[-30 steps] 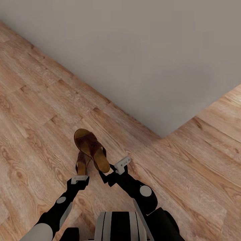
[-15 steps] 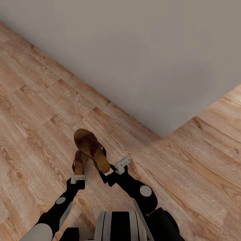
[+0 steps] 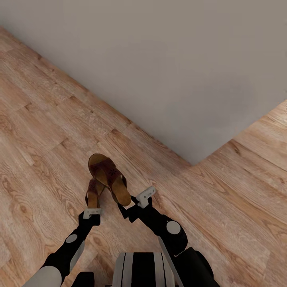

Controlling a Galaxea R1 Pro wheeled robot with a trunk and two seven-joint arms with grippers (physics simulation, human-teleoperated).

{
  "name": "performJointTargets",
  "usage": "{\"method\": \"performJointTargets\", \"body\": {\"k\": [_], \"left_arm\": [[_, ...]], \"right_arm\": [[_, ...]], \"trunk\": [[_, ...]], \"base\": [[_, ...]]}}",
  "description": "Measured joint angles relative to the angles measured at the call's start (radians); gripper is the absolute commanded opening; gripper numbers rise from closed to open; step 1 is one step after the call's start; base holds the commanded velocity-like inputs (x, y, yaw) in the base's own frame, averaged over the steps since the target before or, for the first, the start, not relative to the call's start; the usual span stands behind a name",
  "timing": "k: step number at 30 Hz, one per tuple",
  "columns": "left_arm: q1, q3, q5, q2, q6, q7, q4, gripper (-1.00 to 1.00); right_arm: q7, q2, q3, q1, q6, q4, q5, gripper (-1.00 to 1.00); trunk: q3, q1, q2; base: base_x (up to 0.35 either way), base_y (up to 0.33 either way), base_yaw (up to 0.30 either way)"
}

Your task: Pick up the two gym shoes and the two sandals from the corridor floor and place them onto the hallstand (shoe rack) in the corridor, making sure they are on the rack and not on the floor. Arrange them so the two gym shoes are next to each other and the two sandals are next to each other.

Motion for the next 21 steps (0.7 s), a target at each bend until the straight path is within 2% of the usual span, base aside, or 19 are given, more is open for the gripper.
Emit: {"method": "performJointTargets", "body": {"k": [3, 13, 21], "left_arm": [[0.0, -0.001, 0.0, 0.003, 0.0, 0.0, 0.0, -1.0], [0.0, -0.002, 0.0, 0.006, -0.002, 0.0, -0.001, -1.0], [0.0, 0.0, 0.005, 0.007, -0.003, 0.001, -0.002, -1.0]], "right_arm": [[0.0, 0.0, 0.001, 0.0, 0.0, 0.001, 0.0, -1.0], [0.0, 0.0, 0.001, 0.0, 0.0, 0.002, 0.001, -1.0], [0.0, 0.0, 0.001, 0.0, 0.0, 0.002, 0.001, -1.0]], "trunk": [[0.012, -0.001, 0.001], [0.012, -0.001, 0.001], [0.012, -0.001, 0.001]], "base": [[0.0, 0.0, 0.0], [-0.016, 0.0, 0.0], [-0.303, 0.0, 0.0]]}}
